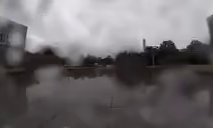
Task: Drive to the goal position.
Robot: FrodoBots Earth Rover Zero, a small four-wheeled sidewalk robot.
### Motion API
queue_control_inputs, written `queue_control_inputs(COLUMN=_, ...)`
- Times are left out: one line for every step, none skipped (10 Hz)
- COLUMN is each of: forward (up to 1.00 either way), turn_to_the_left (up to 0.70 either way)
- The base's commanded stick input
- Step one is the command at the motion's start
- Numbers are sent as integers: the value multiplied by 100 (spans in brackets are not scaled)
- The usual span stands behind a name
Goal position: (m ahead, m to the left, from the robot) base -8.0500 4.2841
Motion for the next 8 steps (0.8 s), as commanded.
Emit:
queue_control_inputs(forward=100, turn_to_the_left=0)
queue_control_inputs(forward=100, turn_to_the_left=0)
queue_control_inputs(forward=100, turn_to_the_left=0)
queue_control_inputs(forward=100, turn_to_the_left=0)
queue_control_inputs(forward=100, turn_to_the_left=0)
queue_control_inputs(forward=100, turn_to_the_left=0)
queue_control_inputs(forward=100, turn_to_the_left=0)
queue_control_inputs(forward=100, turn_to_the_left=0)
